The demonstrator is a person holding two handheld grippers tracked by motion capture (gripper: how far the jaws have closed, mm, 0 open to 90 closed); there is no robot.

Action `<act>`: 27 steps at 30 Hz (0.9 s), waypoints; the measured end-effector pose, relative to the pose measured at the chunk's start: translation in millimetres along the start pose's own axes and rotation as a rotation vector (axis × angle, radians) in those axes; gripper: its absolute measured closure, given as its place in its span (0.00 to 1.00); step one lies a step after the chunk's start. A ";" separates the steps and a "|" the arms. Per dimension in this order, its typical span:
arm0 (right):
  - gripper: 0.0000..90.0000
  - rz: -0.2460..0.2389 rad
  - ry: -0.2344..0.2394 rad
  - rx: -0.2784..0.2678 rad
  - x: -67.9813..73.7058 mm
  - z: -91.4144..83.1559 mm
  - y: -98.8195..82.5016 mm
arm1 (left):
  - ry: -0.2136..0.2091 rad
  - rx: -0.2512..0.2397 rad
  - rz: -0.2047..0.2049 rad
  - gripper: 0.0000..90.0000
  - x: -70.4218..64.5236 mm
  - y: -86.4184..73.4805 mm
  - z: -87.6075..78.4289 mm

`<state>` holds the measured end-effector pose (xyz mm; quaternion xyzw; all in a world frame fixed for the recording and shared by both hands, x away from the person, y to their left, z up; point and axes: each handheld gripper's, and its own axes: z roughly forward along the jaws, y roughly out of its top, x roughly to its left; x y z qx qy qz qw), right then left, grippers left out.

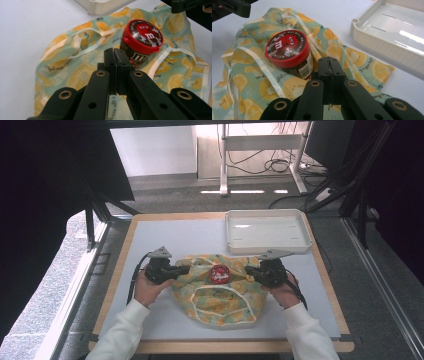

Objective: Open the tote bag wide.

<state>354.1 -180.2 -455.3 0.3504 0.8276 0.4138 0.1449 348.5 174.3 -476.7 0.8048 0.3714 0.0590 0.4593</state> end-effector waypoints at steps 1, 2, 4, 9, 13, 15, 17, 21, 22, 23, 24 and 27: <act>0.99 -0.007 -0.001 0.007 1.1 1.2 0.0 | -0.003 0.004 0.002 1.00 -1.1 0.3 1.2; 0.99 -0.014 0.000 0.012 2.2 2.8 -0.3 | -0.004 0.006 0.005 1.00 -2.0 0.6 2.3; 0.99 -0.020 0.000 0.023 4.4 6.2 -0.7 | -0.008 0.011 0.011 1.00 -3.7 1.3 4.8; 0.99 -0.027 0.002 0.049 7.9 16.5 -1.9 | -0.024 0.029 0.017 1.00 -5.3 3.1 13.0; 0.99 -0.040 0.001 0.068 10.5 24.4 -1.2 | -0.036 0.053 0.024 1.00 -5.5 4.0 20.7; 0.99 -0.046 0.003 0.079 12.2 28.7 -1.1 | -0.040 0.065 0.024 1.00 -5.9 4.1 24.6; 0.99 -0.055 0.001 0.090 13.8 33.1 -1.3 | -0.042 0.077 0.021 1.00 -5.4 4.7 28.3; 0.99 -0.054 0.002 0.109 15.3 39.7 -3.3 | -0.043 0.096 0.020 1.00 -3.3 9.2 35.2; 0.99 -0.055 0.000 0.113 15.4 40.7 -3.8 | -0.046 0.099 0.019 1.00 -3.2 9.8 37.0; 0.99 -0.057 0.002 0.116 15.4 41.5 -4.3 | -0.047 0.102 0.020 1.00 -3.6 10.1 38.5; 0.99 -0.058 -0.001 0.123 15.8 41.9 -4.7 | -0.047 0.108 0.027 1.00 -3.8 10.0 39.9; 0.99 -0.057 0.002 0.122 15.6 42.8 -6.1 | -0.049 0.115 0.033 1.00 -4.0 9.4 42.9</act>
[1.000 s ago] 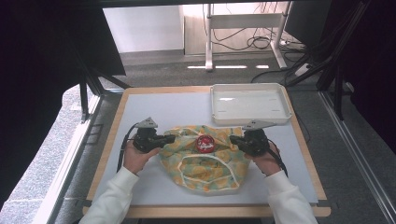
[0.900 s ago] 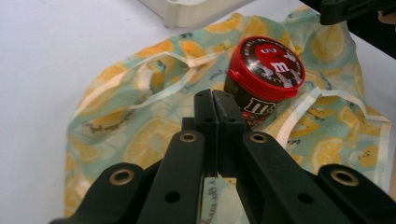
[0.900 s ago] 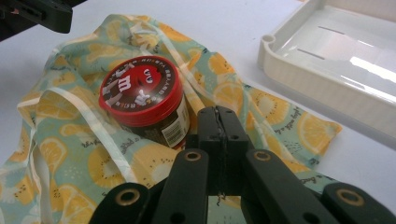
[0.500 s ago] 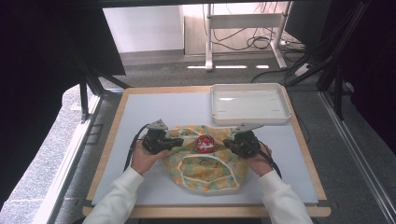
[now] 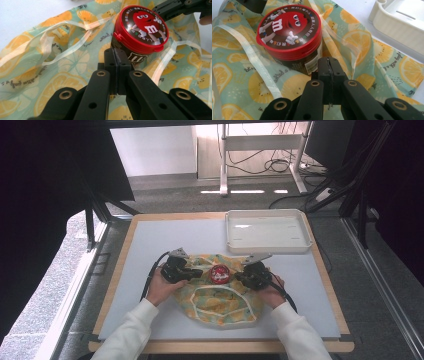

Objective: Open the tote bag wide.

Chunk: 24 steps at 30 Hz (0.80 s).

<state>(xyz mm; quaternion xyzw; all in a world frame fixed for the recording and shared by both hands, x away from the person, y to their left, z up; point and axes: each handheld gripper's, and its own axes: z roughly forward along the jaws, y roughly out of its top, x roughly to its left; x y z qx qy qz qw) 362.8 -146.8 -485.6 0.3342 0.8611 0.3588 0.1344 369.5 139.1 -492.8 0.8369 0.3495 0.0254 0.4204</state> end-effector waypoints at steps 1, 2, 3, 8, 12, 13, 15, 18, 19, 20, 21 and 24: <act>0.99 0.000 0.002 -0.001 0.0 0.3 -0.3 | 0.003 0.001 -0.002 1.00 0.1 0.0 0.7; 0.99 0.000 0.004 -0.001 0.1 0.8 -0.6 | 0.005 -0.001 -0.007 1.00 0.1 0.1 1.6; 0.99 -0.003 0.006 0.002 0.3 1.1 -0.9 | 0.006 0.002 -0.005 1.00 0.4 0.2 2.4; 0.99 -0.007 0.010 0.011 1.0 4.0 -1.1 | 0.009 0.032 -0.001 1.00 1.3 1.5 12.0; 0.99 -0.007 0.000 0.010 -0.6 7.7 -1.2 | 0.009 0.039 -0.015 1.00 4.6 1.5 19.1; 0.99 -0.006 0.000 0.010 -1.4 8.8 -1.4 | 0.010 0.044 -0.016 1.00 5.6 1.6 20.0; 0.99 -0.004 0.001 0.015 -2.5 10.7 -1.8 | 0.013 0.045 -0.022 1.00 6.9 1.8 22.2; 0.99 -0.009 0.009 0.029 -1.6 14.4 -2.7 | 0.012 0.046 -0.026 1.00 7.7 2.1 25.2; 0.99 -0.012 0.012 0.035 -0.8 16.1 -3.1 | 0.013 0.047 -0.027 1.00 7.8 2.2 25.9; 0.99 -0.015 0.014 0.043 -0.1 17.8 -3.6 | 0.015 0.049 -0.028 1.00 7.8 2.2 26.3; 0.99 -0.019 0.017 0.051 0.7 19.2 -4.2 | 0.016 0.046 -0.029 1.00 8.0 2.1 27.0; 0.99 -0.023 0.027 0.066 3.5 20.2 -5.7 | 0.024 0.049 -0.035 1.00 10.3 1.7 28.6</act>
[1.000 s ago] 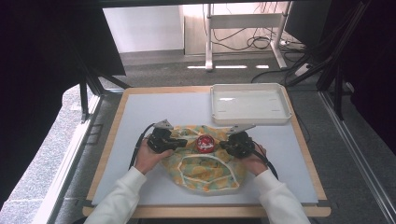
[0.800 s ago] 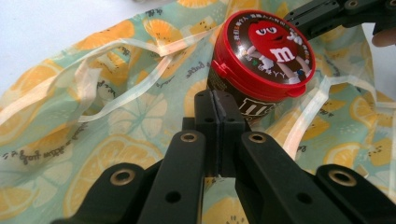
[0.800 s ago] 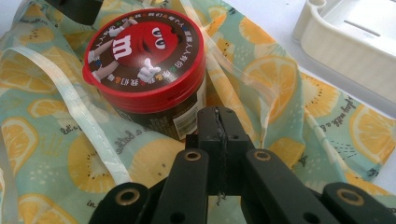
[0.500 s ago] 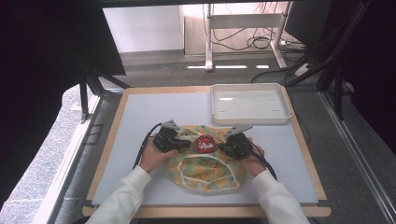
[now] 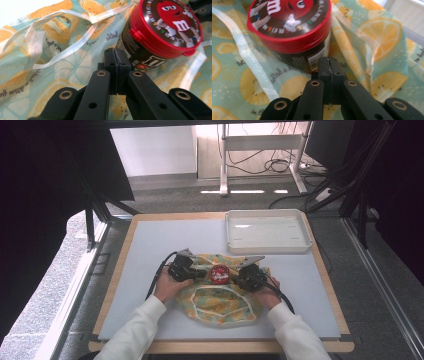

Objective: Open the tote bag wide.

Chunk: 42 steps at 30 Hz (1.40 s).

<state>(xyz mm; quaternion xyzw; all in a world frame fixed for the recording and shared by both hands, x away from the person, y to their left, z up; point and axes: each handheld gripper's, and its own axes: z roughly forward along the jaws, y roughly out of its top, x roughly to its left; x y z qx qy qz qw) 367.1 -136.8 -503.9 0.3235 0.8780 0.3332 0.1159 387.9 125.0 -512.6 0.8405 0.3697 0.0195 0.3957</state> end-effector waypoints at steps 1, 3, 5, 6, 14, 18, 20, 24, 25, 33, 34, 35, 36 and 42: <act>0.99 -0.004 0.004 0.001 0.0 -0.5 -0.4 | 0.006 -0.006 -0.006 1.00 1.1 -0.3 1.4; 0.99 -0.003 0.011 0.004 1.1 -1.7 -1.8 | 0.012 -0.006 -0.011 1.00 3.6 -0.2 3.7; 0.99 0.001 0.023 0.011 0.6 -2.6 -4.5 | 0.016 -0.005 -0.012 1.00 4.4 0.0 5.6; 0.99 0.004 0.030 0.014 0.5 -2.7 -5.9 | 0.017 -0.006 -0.014 1.00 4.7 0.0 6.0; 0.99 -0.001 0.045 0.025 0.8 -1.5 -10.2 | 0.028 -0.010 -0.025 1.00 7.6 -0.4 9.2; 0.99 -0.003 0.047 0.030 2.0 -1.5 -11.1 | 0.029 -0.012 -0.027 1.00 8.7 -0.3 10.7; 0.99 -0.005 0.049 0.029 3.0 -1.7 -11.4 | 0.029 -0.010 -0.029 1.00 9.7 0.3 11.8; 0.99 -0.005 0.060 0.022 4.7 -2.9 -12.8 | 0.035 -0.013 -0.029 1.00 11.5 2.0 14.3; 0.99 -0.007 0.062 0.022 5.7 -3.3 -13.3 | 0.034 -0.016 -0.035 1.00 11.9 2.5 15.1; 0.99 -0.027 0.081 0.026 12.3 -4.6 -18.7 | 0.045 -0.009 -0.052 1.00 18.3 7.6 29.0; 0.99 -0.028 0.085 0.026 13.6 -5.3 -19.3 | 0.049 -0.012 -0.053 1.00 18.7 8.0 30.3; 0.99 -0.032 0.091 0.025 15.0 -6.1 -19.7 | 0.053 -0.015 -0.059 1.00 18.9 8.2 31.7; 0.99 -0.033 0.099 0.022 16.5 -7.0 -19.8 | 0.057 -0.014 -0.060 1.00 19.7 8.6 32.6; 0.99 -0.057 0.135 0.027 26.8 -8.6 -23.6 | 0.064 -0.021 -0.079 1.00 24.3 11.2 37.1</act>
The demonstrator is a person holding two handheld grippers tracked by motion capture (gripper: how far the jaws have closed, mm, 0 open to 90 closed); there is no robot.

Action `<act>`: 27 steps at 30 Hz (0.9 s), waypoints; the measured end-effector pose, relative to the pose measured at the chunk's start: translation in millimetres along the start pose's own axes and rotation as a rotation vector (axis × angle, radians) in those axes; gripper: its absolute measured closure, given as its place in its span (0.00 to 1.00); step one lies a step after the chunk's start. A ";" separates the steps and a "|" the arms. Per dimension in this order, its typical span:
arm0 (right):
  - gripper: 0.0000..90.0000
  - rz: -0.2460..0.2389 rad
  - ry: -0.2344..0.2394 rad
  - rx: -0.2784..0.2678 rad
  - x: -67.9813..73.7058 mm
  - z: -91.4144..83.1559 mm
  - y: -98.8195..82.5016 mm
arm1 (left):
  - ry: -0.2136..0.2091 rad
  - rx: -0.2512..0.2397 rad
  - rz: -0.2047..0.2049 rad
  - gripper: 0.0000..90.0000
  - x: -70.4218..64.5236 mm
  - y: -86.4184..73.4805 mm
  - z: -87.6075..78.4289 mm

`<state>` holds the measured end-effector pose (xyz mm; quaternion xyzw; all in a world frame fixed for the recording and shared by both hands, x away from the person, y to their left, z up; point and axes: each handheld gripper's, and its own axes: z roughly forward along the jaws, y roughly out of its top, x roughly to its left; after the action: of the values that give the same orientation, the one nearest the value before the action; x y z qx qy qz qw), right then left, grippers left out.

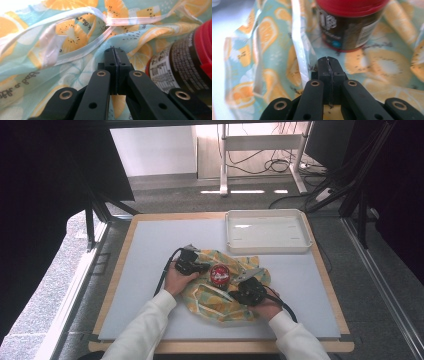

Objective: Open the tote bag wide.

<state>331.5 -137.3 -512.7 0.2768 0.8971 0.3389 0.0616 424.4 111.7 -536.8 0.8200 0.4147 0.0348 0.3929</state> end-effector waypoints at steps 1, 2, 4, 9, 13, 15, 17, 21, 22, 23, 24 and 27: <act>0.99 0.004 0.005 0.007 2.3 0.0 -0.6 | 0.003 0.004 0.006 1.00 0.6 1.2 0.5; 0.99 -0.002 0.010 0.010 3.7 0.4 -1.4 | 0.004 0.005 0.002 1.00 0.9 2.6 1.1; 0.99 -0.006 0.020 0.015 6.5 1.0 -3.0 | 0.007 0.003 -0.002 1.00 1.5 5.4 3.2; 0.99 -0.016 0.051 0.020 13.0 -0.3 -7.2 | 0.002 0.000 -0.023 1.00 4.6 10.4 8.9; 0.99 -0.027 0.061 0.033 15.5 -0.3 -10.4 | -0.003 -0.003 -0.041 1.00 5.6 12.1 10.6; 0.99 -0.028 0.061 0.036 15.8 0.3 -11.3 | 0.000 0.002 -0.044 1.00 5.6 12.8 10.6; 0.99 -0.030 0.065 0.037 15.9 0.2 -11.3 | 0.000 0.004 -0.052 1.00 5.9 13.4 10.7; 0.99 -0.051 0.065 0.041 18.5 1.2 -11.1 | -0.004 -0.002 -0.062 1.00 6.5 13.5 11.4; 0.99 -0.055 0.064 0.041 18.2 1.5 -11.1 | -0.003 -0.002 -0.061 1.00 6.2 13.5 11.2; 0.99 -0.051 0.064 0.042 18.0 1.6 -10.9 | -0.002 0.003 -0.059 1.00 5.8 13.7 10.4; 0.99 -0.049 0.064 0.042 17.4 1.7 -10.9 | -0.002 0.003 -0.051 1.00 5.6 13.8 9.3; 0.99 -0.042 0.042 0.024 15.6 0.0 -10.0 | -0.008 -0.011 -0.046 1.00 2.7 13.8 5.7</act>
<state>313.8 -135.1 -518.0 0.2513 0.9079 0.3324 0.0464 437.4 105.3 -532.1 0.8083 0.4316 0.0250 0.3997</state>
